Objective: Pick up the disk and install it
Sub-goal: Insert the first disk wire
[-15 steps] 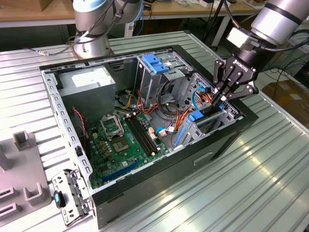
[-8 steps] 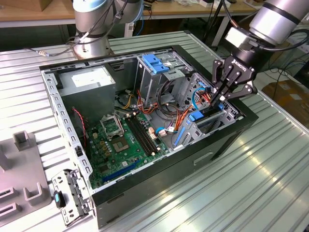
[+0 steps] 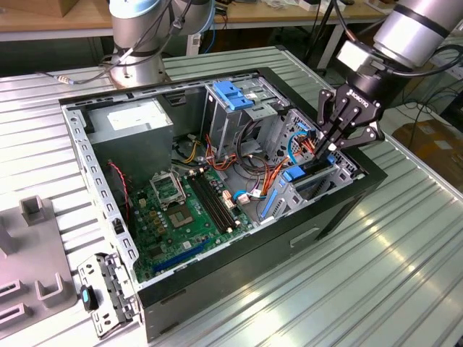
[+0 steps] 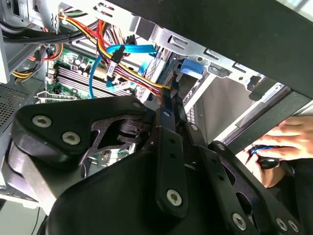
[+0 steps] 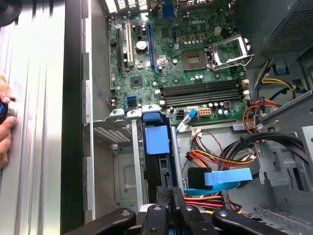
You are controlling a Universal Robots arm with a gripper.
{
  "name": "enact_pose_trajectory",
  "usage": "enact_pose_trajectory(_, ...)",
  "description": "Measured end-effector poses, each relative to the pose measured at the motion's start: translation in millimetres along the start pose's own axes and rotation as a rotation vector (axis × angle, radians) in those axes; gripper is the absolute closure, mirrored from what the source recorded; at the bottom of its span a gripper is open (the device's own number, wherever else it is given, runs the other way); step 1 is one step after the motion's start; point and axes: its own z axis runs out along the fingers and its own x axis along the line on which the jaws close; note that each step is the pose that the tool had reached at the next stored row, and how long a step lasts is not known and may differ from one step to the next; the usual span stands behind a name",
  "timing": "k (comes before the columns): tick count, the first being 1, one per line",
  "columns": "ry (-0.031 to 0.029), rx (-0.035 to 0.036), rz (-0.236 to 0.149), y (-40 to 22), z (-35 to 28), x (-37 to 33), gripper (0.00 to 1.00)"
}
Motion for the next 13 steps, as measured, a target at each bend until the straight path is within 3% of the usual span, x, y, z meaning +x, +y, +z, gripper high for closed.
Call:
enact_pose_trajectory(3, -0.0015, -0.0053, 0.007, -2.3, -0.5, 0.2, 0.84)
enact_pose_trajectory(13, -0.0015, -0.0063, 0.008, -3.6, 3.6, 0.7, 0.84)
